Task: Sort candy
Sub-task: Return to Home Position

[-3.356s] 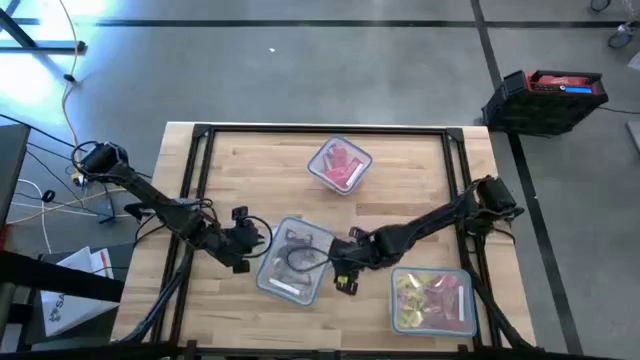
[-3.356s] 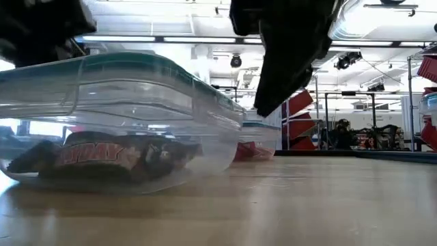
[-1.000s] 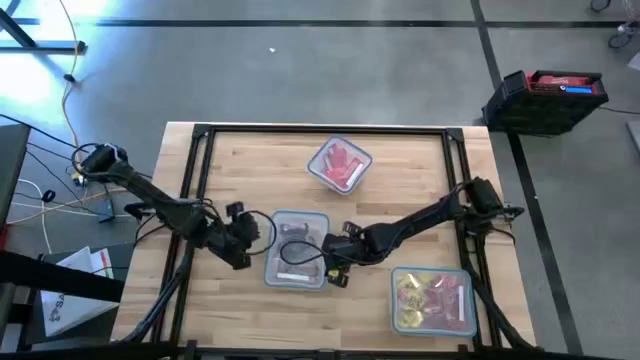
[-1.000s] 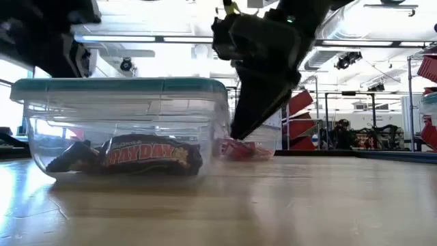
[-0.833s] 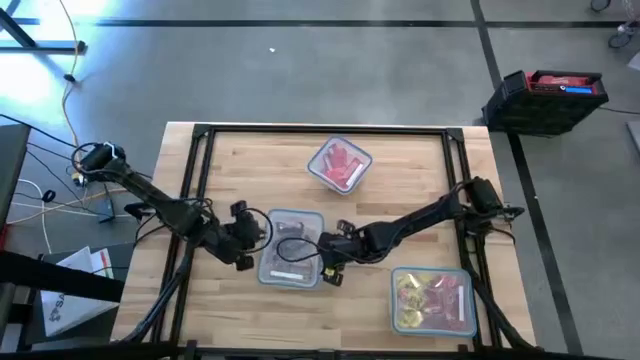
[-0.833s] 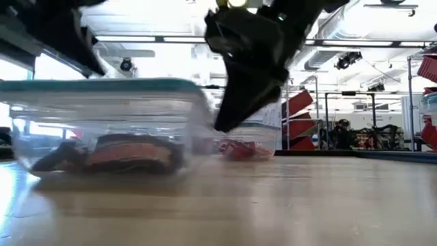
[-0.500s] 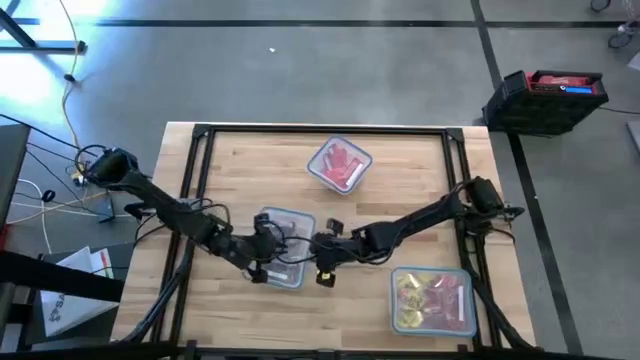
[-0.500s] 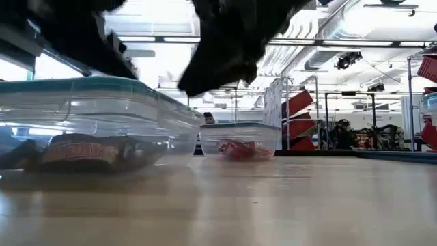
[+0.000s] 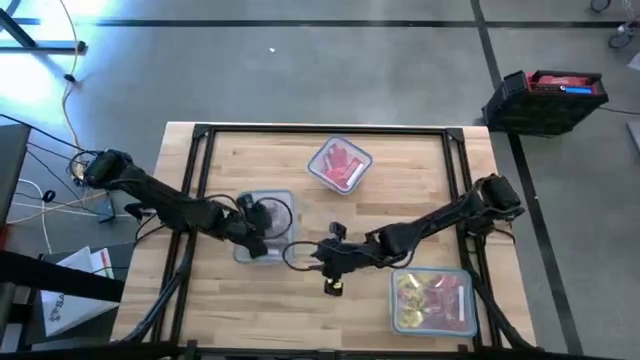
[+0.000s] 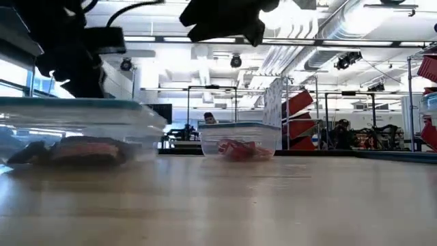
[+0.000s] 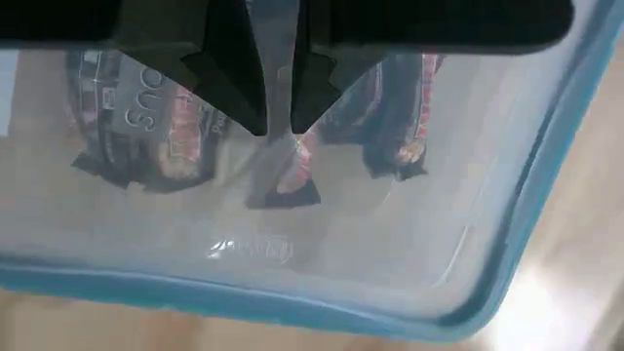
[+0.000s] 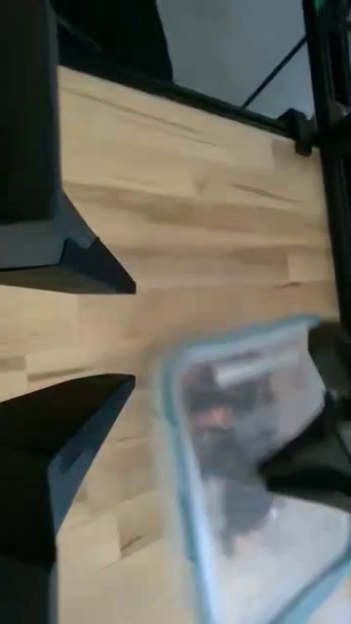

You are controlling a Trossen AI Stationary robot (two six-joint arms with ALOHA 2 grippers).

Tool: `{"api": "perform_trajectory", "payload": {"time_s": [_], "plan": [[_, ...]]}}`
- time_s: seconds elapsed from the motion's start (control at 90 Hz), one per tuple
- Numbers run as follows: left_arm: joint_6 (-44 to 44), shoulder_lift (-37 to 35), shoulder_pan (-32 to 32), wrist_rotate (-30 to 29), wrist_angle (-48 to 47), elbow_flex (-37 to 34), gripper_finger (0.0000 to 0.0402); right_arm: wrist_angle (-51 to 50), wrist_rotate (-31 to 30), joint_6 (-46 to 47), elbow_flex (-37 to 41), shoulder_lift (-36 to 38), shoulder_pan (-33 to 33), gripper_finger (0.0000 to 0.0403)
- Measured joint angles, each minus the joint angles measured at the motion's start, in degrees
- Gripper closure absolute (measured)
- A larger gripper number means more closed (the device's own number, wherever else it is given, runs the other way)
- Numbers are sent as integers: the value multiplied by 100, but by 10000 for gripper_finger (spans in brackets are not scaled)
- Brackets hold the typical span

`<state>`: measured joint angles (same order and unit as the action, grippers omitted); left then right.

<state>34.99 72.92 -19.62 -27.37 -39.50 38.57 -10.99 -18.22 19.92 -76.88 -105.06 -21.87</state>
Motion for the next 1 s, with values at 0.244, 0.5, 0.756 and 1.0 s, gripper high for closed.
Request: {"api": "perform_trajectory", "payload": {"time_s": [0.244,0.5,0.756,1.0], "plan": [[692,-640,-216,130,-1227,-33,363,-1025,-1654,421,-2,29,92,289],[1071,-1125,-528,398,-1847,-54,363,-1283,-2198,512,-1,29,1142,289],[1298,-1610,-1062,458,-1810,-57,363,-1496,-2195,437,-1,16,2643,289],[1414,-1801,-1738,-1651,-1142,-52,363,-1474,-1321,78,0,-247,3652,289]]}}
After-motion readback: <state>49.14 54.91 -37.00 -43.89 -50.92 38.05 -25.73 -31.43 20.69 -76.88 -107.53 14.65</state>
